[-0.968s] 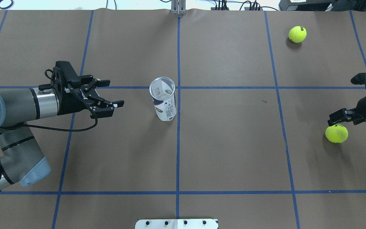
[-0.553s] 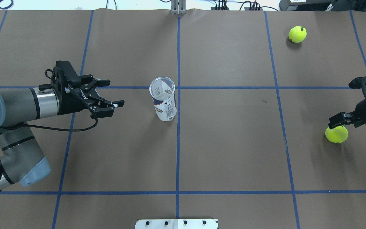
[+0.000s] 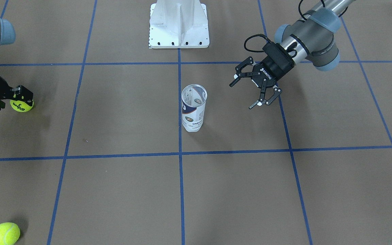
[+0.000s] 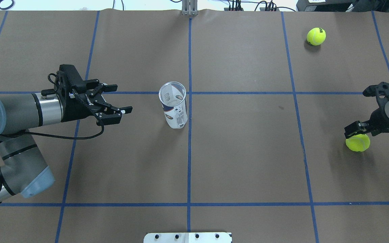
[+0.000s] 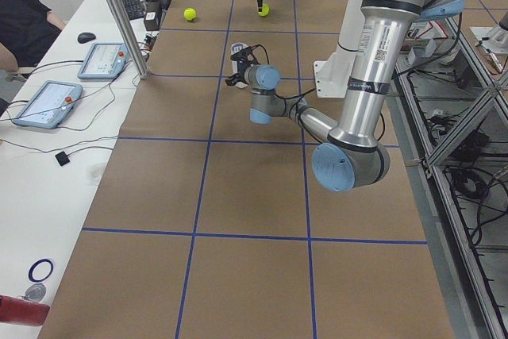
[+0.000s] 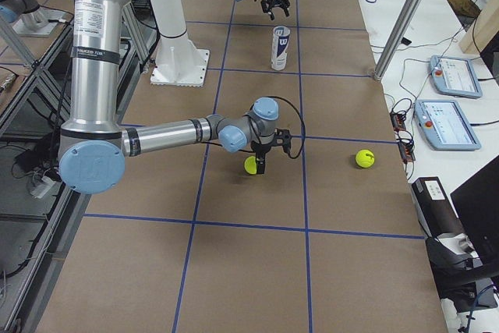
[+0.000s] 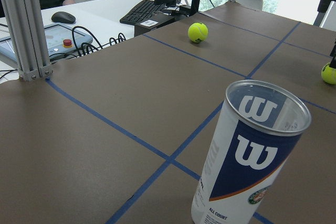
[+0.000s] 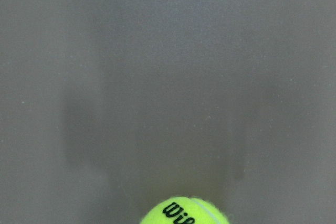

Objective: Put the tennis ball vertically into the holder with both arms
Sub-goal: 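Close the right gripper around the yellow tennis ball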

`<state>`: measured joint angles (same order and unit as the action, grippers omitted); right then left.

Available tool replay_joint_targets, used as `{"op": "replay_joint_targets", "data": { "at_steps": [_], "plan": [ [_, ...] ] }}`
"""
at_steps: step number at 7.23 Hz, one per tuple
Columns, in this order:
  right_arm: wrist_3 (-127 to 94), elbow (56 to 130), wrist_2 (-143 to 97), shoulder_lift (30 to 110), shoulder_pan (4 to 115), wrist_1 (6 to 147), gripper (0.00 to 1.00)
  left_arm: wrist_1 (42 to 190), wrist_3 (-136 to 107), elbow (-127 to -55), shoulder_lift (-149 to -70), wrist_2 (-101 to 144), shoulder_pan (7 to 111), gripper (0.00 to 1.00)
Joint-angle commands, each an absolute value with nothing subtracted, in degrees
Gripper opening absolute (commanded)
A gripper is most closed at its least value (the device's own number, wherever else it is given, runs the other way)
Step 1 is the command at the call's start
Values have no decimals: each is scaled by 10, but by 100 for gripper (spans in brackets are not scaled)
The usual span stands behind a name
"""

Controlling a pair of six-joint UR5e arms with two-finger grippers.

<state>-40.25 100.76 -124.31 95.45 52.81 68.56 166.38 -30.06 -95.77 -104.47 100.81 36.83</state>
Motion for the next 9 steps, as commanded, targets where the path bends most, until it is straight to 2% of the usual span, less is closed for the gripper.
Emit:
{"op": "replay_joint_targets", "data": {
  "at_steps": [1,7,8,9],
  "plan": [
    [-403,998,-1244,948,517,686,99,1664,-301,-957,-1045,1008,368,99],
    [-403,999,-1254,947,515,686,99,1671,-300,-955,-1041,1006,369,99],
    [-404,999,-1253,947,515,686,91,1671,-300,-955,-1041,1006,369,99],
    [-403,998,-1253,947,515,686,65,1671,-300,-955,-1041,1006,368,99]
  ]
}}
